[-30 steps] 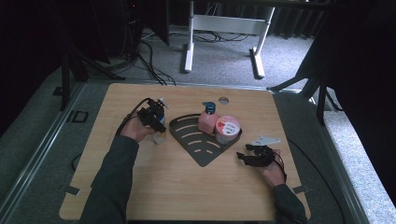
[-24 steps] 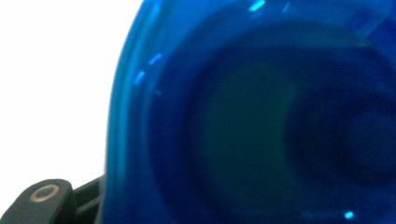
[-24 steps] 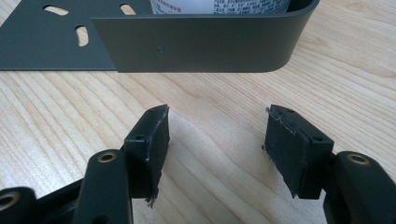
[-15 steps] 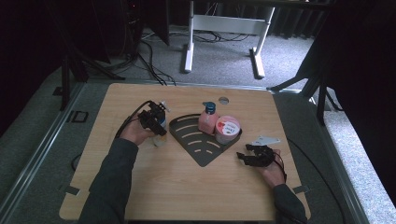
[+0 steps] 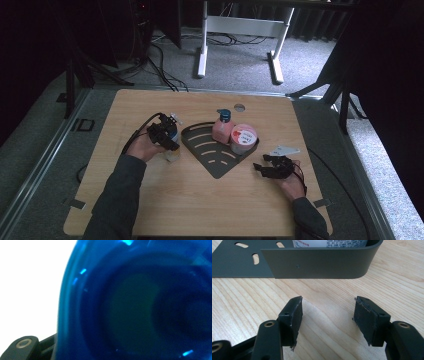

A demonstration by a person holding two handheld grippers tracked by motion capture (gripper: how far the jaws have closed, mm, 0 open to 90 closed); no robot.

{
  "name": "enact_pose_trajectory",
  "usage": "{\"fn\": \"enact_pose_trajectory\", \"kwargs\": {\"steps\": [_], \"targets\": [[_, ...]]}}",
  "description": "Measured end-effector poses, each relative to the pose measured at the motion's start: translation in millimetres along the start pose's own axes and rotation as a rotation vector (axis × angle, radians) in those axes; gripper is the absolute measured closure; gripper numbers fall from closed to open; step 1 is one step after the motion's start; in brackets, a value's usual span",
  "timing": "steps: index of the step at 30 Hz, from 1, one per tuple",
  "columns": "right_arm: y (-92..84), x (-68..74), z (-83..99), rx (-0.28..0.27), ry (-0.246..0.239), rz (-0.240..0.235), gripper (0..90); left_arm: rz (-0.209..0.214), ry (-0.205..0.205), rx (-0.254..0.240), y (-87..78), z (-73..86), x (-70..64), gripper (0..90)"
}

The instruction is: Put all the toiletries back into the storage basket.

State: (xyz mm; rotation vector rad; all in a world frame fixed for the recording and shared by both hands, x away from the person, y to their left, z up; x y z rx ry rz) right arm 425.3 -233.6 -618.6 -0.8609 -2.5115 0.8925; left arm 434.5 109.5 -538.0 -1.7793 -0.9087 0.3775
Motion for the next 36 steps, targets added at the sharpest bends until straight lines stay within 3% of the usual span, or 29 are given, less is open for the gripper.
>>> {"fn": "enact_pose_trajectory", "kwargs": {"steps": [12,18,28,36], "targets": [[0.1,-0.1,0.0,0.0,-0.002,0.001,39.9,0.01,0.058,-0.015,-12.0,-2.9,-20.1,55.5],[0.1,0.0,0.0,0.0,-0.002,0.002,39.9,0.055,0.085,-0.029,-17.2,-5.4,-31.8,55.5],[0.1,-0.1,-0.1,0.0,-0.002,0.001,39.9,0.064,0.158,-0.029,-20.7,-13.0,-52.1,55.5],[0.0,-0.1,-0.1,-0.001,-0.002,0.0,39.9,0.1,0.193,-0.032,-19.2,-19.9,-68.0,55.5]]}}
Point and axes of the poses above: each handheld gripper's, and its own axes: y roughly forward along the jaws, z roughly out of its underside, x roughly to its left, the point moved 9 cm from there along y, roughly forward along the jaws, and after that the axes turned 9 degrees about -z, right-handed, at the moved point
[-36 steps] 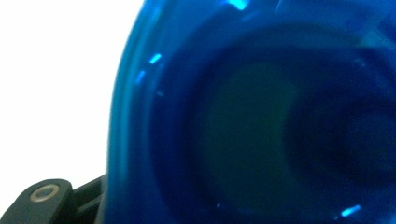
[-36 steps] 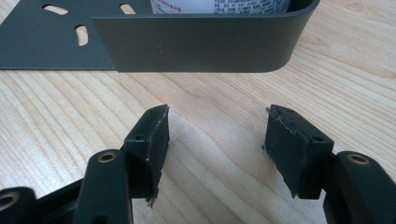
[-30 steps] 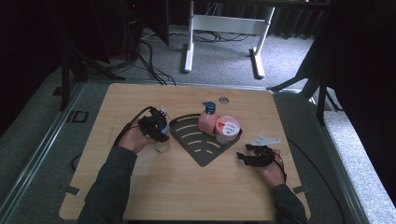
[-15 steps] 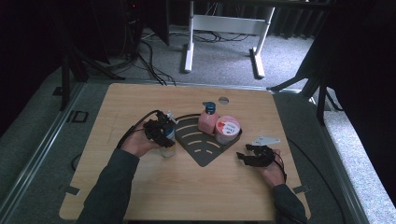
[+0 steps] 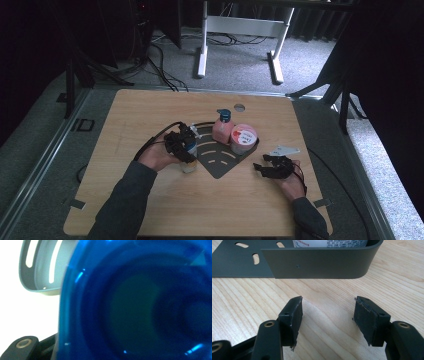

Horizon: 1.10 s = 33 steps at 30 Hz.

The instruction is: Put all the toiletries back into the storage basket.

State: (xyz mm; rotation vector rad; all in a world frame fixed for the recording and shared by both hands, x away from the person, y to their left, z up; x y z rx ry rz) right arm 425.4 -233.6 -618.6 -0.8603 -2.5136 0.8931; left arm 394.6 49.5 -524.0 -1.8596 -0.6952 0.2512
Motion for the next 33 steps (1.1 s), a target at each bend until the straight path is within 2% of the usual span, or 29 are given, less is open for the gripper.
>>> {"fn": "enact_pose_trajectory", "kwargs": {"steps": [20,29,33], "targets": [[-0.1,0.0,0.0,-0.001,0.003,-0.003,39.9,0.034,0.062,-0.011,4.5,-24.4,-19.1,55.5],[0.0,0.0,0.0,-0.001,0.003,-0.003,39.9,0.027,0.075,-0.032,1.6,-39.9,-21.2,55.5],[0.0,0.1,0.0,-0.001,0.003,-0.003,39.9,0.03,0.068,-0.038,3.4,-44.9,-20.6,55.5]]}}
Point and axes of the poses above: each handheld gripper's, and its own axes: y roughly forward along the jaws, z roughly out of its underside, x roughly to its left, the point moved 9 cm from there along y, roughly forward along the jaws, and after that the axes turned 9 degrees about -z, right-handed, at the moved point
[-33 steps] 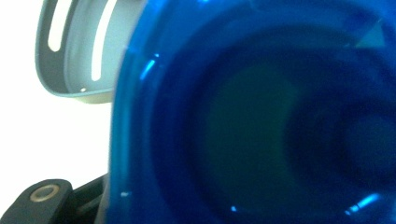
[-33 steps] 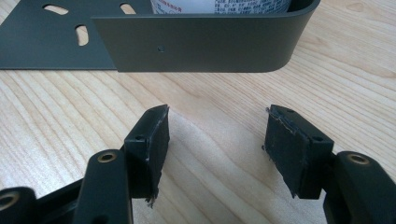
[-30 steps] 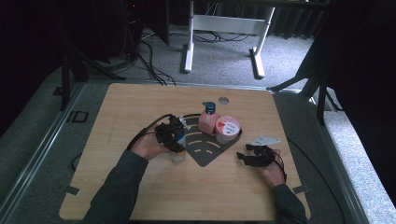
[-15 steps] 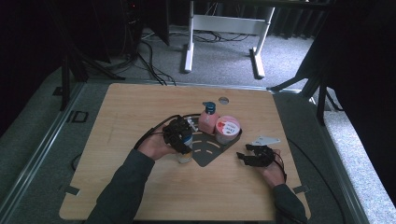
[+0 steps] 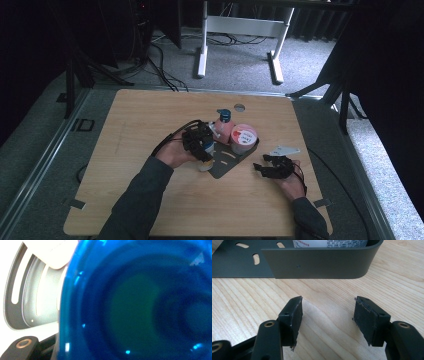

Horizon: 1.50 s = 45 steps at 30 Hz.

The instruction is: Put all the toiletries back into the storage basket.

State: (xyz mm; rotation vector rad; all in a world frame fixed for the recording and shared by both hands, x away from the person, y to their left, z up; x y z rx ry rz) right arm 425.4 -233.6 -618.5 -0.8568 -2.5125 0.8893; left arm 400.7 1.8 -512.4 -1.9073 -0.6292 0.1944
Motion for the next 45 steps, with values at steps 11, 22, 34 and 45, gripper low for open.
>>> {"fn": "enact_pose_trajectory", "kwargs": {"steps": [11,22,34,45], "targets": [[0.0,0.0,0.0,0.0,0.0,0.0,39.9,-0.008,-0.01,0.002,4.1,-8.4,4.0,55.5],[0.0,-0.1,0.0,-0.001,0.001,-0.002,39.9,-0.021,-0.036,0.009,5.8,-14.0,15.4,55.5],[0.0,0.0,-0.1,-0.001,-0.001,-0.002,39.9,-0.037,-0.076,0.014,8.1,-13.3,26.1,55.5],[0.0,0.0,-0.1,-0.001,0.001,-0.004,39.9,-0.053,-0.094,0.008,7.8,-20.5,33.6,55.5]]}}
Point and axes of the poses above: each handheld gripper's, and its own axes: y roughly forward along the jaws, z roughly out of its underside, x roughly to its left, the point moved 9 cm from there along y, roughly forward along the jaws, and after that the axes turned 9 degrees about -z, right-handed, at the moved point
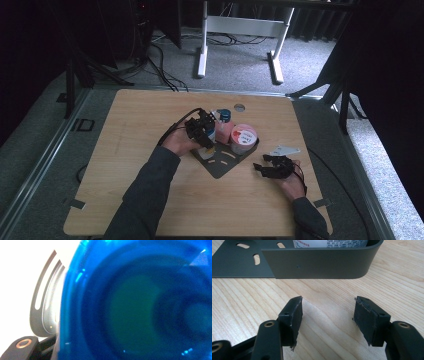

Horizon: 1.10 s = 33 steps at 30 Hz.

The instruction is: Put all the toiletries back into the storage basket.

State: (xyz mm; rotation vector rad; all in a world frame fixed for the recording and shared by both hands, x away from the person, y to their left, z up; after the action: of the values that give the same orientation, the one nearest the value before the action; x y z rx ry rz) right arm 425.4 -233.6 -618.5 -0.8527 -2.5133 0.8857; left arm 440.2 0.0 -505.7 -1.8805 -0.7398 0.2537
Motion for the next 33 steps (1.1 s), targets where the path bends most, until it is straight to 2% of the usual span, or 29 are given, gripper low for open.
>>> {"fn": "enact_pose_trajectory", "kwargs": {"steps": [12,33], "targets": [[-0.1,-0.2,0.0,-0.001,0.0,-0.002,39.9,-0.02,-0.037,-0.005,3.8,-5.4,9.3,55.5],[-0.1,-0.1,0.1,0.0,0.0,-0.004,39.6,-0.048,-0.094,-0.008,12.2,-5.7,22.5,55.6]]}}
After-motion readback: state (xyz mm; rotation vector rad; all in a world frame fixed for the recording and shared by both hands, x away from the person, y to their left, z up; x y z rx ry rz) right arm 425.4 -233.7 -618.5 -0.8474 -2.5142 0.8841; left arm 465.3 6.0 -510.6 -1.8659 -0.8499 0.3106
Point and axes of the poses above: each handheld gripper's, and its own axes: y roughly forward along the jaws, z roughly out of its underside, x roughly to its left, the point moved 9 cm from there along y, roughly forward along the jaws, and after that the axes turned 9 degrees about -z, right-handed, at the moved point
